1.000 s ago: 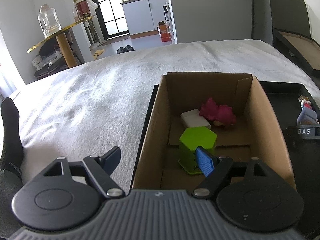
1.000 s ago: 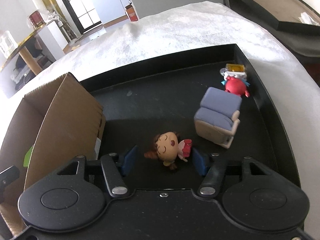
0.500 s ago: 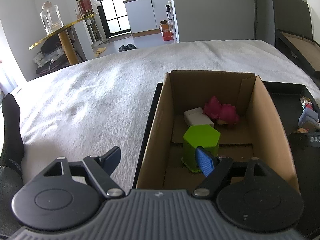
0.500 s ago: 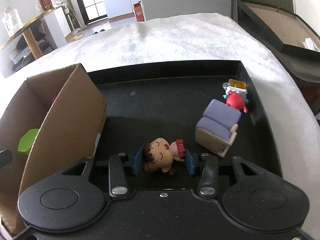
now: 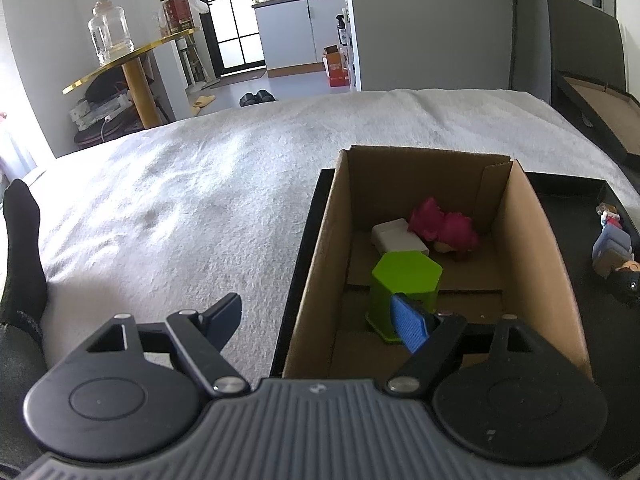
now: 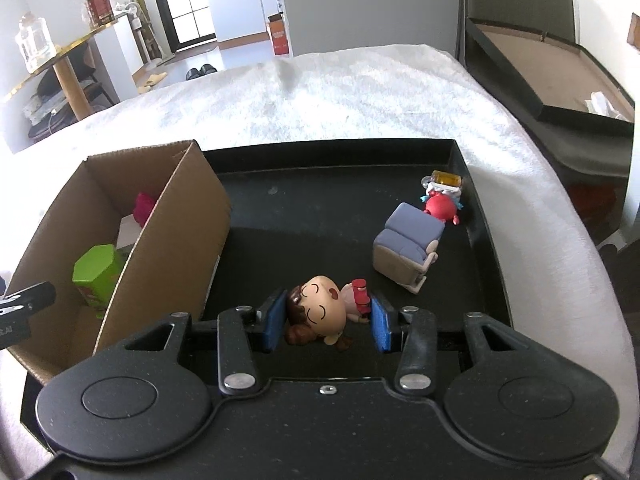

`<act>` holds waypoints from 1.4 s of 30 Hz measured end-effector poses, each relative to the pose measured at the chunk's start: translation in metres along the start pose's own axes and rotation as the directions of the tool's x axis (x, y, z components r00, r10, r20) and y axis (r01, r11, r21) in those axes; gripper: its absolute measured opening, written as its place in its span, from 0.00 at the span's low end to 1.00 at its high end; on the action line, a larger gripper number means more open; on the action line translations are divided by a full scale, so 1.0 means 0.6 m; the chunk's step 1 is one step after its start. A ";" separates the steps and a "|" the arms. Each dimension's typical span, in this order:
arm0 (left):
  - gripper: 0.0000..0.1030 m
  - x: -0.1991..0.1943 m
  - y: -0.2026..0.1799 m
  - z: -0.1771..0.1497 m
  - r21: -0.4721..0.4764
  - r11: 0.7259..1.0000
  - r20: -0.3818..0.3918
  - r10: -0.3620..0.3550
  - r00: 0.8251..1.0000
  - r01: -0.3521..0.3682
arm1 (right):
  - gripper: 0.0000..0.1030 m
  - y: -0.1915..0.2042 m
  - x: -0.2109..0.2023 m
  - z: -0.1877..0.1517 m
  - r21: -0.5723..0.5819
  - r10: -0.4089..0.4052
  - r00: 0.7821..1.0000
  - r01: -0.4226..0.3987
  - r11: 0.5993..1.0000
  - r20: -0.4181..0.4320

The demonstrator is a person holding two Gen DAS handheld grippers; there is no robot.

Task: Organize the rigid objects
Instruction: 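Carry the brown-haired doll with the right gripper and drop it into the box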

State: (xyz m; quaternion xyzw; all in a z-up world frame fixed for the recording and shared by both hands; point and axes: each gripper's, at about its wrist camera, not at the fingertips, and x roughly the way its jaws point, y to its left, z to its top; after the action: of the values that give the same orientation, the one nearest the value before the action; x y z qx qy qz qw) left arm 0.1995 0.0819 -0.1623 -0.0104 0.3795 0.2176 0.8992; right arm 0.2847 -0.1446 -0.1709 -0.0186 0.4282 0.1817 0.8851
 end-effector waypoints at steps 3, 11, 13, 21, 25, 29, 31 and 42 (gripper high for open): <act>0.78 -0.001 0.005 -0.001 -0.010 1.000 0.005 -0.006 1.000 0.006 | 0.42 0.006 -0.011 0.000 -0.011 -0.005 1.000 0.005 1.000 0.010; 0.78 -0.002 0.014 -0.005 -0.044 0.999 0.014 -0.020 1.000 0.020 | 0.42 0.031 -0.033 0.014 -0.058 -0.002 0.998 0.005 0.998 0.062; 0.78 -0.004 0.016 -0.006 -0.048 0.999 0.020 -0.022 1.000 0.023 | 0.42 0.037 -0.036 0.016 -0.072 0.004 0.997 0.002 0.997 0.073; 0.75 -0.012 0.022 -0.006 -0.055 0.997 0.043 -0.045 0.998 0.047 | 0.42 0.076 -0.050 0.022 -0.158 0.039 0.989 -0.016 0.987 0.145; 0.74 -0.015 0.025 -0.008 -0.061 0.997 0.053 -0.053 0.997 0.056 | 0.42 0.098 -0.056 0.029 -0.197 0.065 0.982 -0.030 0.980 0.175; 0.68 -0.021 0.030 -0.009 -0.075 0.994 0.063 -0.075 0.995 0.080 | 0.42 0.124 -0.055 0.035 -0.250 0.085 0.977 -0.035 0.968 0.193; 0.62 -0.022 0.032 -0.009 -0.078 0.992 0.064 -0.090 0.994 0.095 | 0.42 0.136 -0.054 0.039 -0.270 0.099 0.975 -0.042 0.962 0.200; 0.20 -0.002 0.045 -0.018 -0.118 0.985 0.006 -0.125 0.992 0.125 | 0.42 0.202 -0.029 0.041 -0.389 0.142 0.976 -0.068 0.919 0.166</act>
State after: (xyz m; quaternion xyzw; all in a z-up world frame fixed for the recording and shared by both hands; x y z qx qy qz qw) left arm 0.1806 0.1036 -0.1655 -0.0875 0.3651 0.1830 0.9086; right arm 0.2522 -0.0324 -0.1271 -0.1493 0.2983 0.3097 0.8904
